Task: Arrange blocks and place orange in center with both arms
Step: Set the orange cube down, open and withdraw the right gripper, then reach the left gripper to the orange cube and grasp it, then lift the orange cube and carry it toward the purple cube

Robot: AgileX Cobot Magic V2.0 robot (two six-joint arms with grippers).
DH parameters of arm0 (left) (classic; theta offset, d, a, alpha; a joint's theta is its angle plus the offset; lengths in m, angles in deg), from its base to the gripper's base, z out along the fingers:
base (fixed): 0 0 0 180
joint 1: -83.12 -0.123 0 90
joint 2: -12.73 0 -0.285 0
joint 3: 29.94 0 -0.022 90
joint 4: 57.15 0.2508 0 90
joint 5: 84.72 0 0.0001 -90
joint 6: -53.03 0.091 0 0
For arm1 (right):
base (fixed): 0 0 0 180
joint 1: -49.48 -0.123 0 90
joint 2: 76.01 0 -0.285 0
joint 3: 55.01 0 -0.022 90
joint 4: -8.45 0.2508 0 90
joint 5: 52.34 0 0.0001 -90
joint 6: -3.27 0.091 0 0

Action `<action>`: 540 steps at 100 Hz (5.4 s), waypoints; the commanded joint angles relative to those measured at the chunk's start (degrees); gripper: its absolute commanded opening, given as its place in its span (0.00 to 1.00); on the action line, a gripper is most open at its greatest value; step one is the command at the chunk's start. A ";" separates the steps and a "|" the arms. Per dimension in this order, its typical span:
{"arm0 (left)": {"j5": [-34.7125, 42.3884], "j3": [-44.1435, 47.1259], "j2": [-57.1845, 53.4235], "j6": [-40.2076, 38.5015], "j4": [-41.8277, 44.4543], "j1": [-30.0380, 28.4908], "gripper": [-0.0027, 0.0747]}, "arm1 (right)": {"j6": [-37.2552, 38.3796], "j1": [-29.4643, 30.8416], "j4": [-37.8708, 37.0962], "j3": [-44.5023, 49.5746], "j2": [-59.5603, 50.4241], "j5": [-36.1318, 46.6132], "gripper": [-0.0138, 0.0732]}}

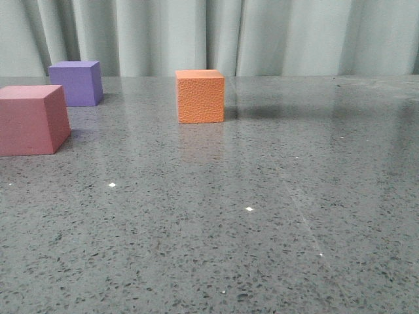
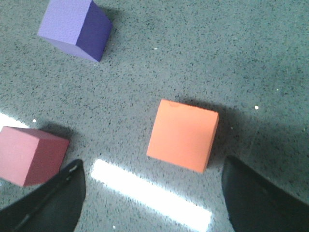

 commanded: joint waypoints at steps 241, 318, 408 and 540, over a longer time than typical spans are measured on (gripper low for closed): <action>-35.87 -66.96 62.74 55.15 -25.05 26.71 0.93 | -13.04 0.22 3.77 70.26 -60.79 29.20 0.83; -33.02 -66.96 71.20 58.10 -29.85 27.97 0.93 | -13.04 0.22 3.77 70.29 -60.66 28.81 0.83; -36.69 -67.06 75.75 59.36 -30.05 27.97 0.55 | -13.04 0.22 3.99 73.50 -60.67 31.42 0.83; -46.00 -83.35 66.06 -5.48 0.74 21.58 0.25 | -13.04 0.22 4.30 73.50 -60.67 34.07 0.83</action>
